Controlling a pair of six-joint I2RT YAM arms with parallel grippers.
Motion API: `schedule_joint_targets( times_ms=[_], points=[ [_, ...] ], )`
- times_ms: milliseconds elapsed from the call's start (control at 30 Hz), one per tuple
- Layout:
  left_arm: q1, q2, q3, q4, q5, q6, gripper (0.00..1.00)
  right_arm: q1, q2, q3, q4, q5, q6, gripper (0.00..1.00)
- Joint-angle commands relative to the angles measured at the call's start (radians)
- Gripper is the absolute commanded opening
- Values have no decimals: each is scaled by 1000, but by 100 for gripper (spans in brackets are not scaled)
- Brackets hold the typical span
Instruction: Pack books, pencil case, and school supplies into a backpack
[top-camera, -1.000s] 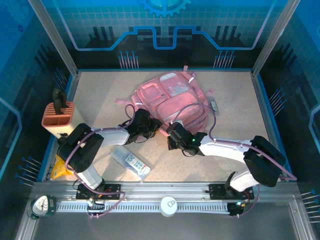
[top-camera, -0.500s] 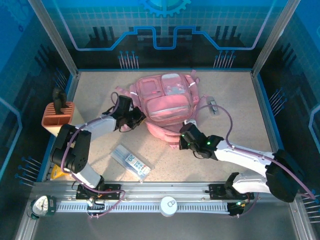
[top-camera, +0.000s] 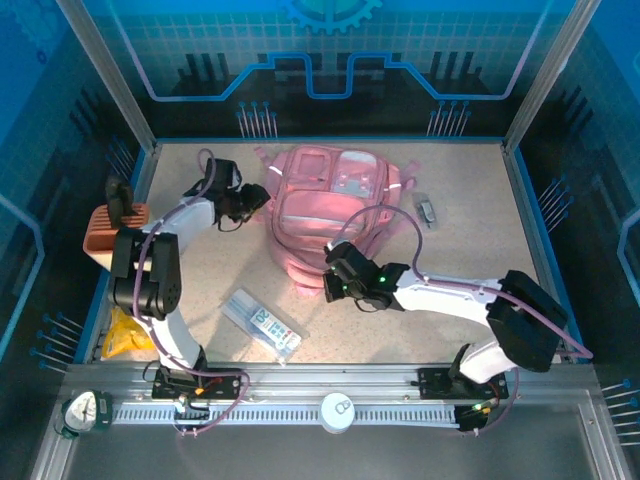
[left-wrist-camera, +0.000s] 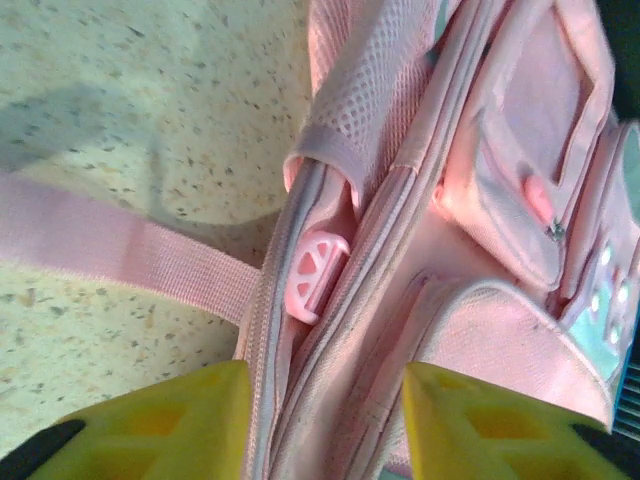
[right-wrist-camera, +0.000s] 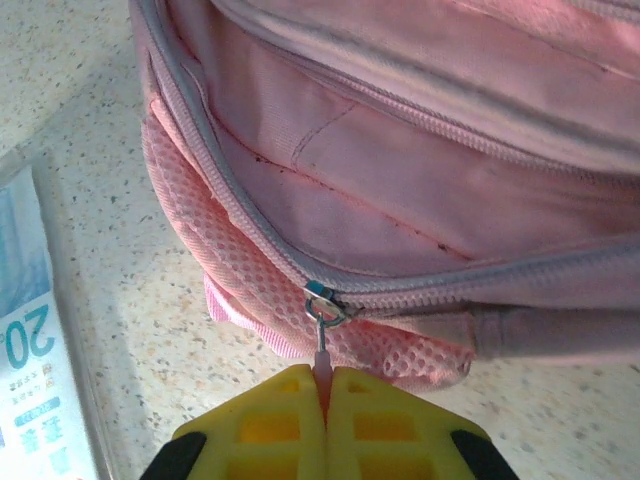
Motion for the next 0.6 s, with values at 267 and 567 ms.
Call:
schedule_joint_targets(
  times_ms=[267, 567],
  points=[
    [-224, -338, -440, 171, -24, -374, 53, 25, 16, -10, -4, 4, 5, 0],
    [-435, -419, -550, 189, -240, -645, 57, 30, 29, -14, 6, 30, 6, 0]
  ],
)
